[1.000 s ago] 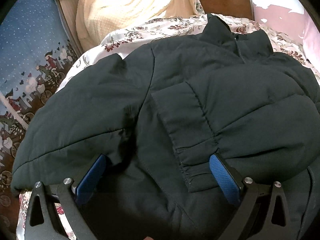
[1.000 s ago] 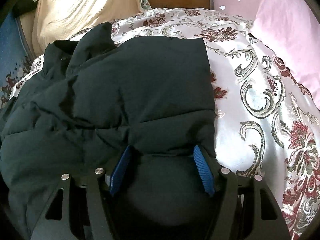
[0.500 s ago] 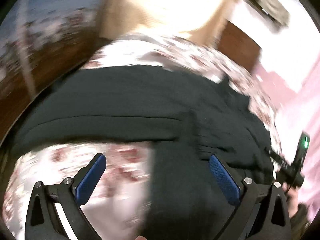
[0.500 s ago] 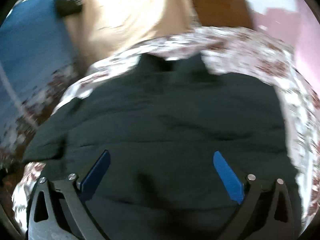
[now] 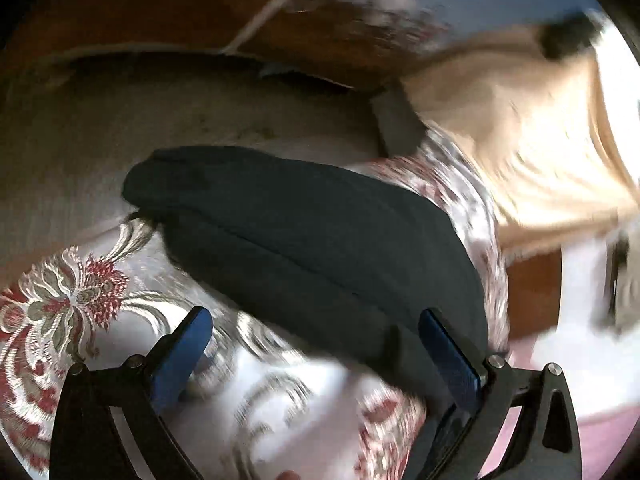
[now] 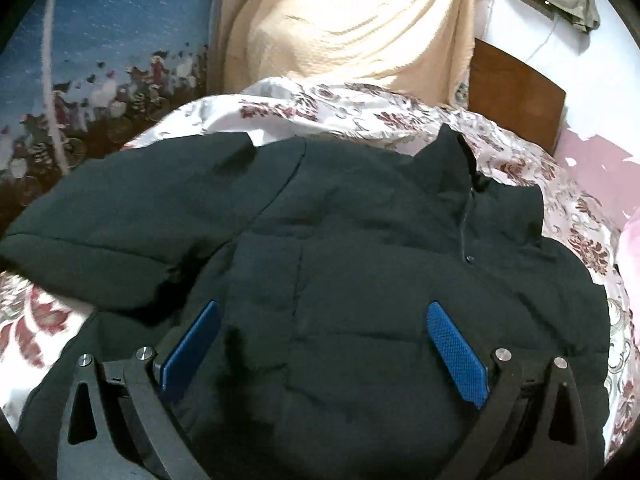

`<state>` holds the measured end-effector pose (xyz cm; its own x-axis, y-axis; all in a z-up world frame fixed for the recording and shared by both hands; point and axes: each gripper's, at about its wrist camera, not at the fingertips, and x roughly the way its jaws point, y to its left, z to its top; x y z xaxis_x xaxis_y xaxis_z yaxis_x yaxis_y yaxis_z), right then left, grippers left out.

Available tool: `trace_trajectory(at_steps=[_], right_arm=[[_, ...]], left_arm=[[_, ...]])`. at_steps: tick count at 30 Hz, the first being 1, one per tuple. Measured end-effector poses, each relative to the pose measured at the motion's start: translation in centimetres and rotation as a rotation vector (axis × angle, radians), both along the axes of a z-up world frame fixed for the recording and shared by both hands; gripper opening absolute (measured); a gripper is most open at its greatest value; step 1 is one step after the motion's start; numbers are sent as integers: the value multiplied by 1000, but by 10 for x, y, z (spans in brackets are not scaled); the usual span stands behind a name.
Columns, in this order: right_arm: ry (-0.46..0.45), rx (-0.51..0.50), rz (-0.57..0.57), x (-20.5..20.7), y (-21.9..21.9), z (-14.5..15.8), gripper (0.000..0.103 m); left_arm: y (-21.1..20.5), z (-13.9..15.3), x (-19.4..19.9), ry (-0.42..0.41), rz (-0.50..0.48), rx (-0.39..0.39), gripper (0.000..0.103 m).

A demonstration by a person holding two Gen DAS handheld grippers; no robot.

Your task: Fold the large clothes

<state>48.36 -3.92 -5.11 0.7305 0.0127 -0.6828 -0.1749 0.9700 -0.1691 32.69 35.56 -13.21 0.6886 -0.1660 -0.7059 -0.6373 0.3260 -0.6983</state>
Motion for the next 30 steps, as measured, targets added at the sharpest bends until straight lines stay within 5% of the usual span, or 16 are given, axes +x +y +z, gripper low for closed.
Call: trace_trajectory(at_steps=[5, 10, 15, 19, 24, 30], right_arm=[[48, 7, -36, 13, -2, -25, 101], [40, -44, -17, 14, 8, -38, 102], [51, 2, -3, 13, 3, -37, 102], [-10, 139, 9, -7, -20, -12, 102], [-4, 176, 13, -36, -49, 15, 102], [-28, 198, 3, -64, -104, 47, 102]], left_arm=[[3, -17, 8, 0, 49, -9, 95], [6, -11, 16, -60, 75, 28, 41], [8, 13, 10, -103, 70, 120, 12], [2, 47, 9, -139, 50, 245, 8], [-25, 113, 18, -234, -12, 423, 8], [-112, 207, 43, -412, -205, 666, 7]])
